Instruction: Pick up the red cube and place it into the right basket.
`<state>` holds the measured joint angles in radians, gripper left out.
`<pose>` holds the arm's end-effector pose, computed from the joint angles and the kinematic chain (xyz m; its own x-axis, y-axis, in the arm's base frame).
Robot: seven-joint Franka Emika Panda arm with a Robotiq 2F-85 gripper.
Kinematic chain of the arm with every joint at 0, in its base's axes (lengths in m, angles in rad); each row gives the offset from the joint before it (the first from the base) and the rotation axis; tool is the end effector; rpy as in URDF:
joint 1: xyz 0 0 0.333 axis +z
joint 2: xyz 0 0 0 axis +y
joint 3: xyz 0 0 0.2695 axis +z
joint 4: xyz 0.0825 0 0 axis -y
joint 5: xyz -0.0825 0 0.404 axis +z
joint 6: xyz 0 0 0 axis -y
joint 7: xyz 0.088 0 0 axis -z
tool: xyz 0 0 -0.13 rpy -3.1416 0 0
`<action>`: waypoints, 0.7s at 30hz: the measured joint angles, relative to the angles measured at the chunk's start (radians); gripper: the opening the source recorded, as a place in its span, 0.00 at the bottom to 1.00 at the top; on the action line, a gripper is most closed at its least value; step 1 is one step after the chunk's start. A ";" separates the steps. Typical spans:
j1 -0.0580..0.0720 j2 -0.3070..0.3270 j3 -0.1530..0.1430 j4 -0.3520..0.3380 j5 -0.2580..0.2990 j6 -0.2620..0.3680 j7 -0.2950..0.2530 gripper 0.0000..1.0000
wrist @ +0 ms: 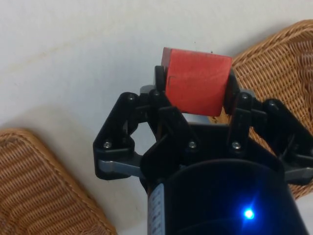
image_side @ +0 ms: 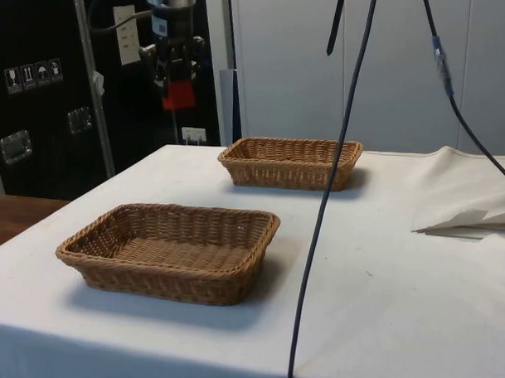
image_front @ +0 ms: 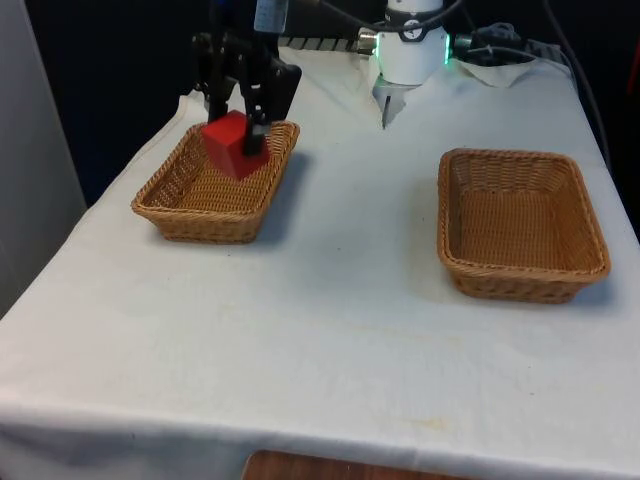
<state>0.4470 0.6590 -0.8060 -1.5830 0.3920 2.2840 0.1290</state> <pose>0.6876 -0.1694 0.2985 0.8295 -0.4894 0.2692 -0.5245 -0.8481 0.0743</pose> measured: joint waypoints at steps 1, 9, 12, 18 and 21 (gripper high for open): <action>0.001 -0.002 0.000 -0.003 -0.002 0.000 0.000 0.04; 0.004 -0.022 0.000 -0.024 -0.010 0.000 0.000 0.04; 0.006 -0.029 0.001 -0.033 -0.014 0.000 0.000 0.04; 0.009 -0.040 0.002 -0.049 -0.018 0.000 0.000 0.04; 0.011 -0.046 0.003 -0.056 -0.020 0.000 0.000 0.04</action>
<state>0.4580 0.6130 -0.8030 -1.6390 0.3720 2.2840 0.1290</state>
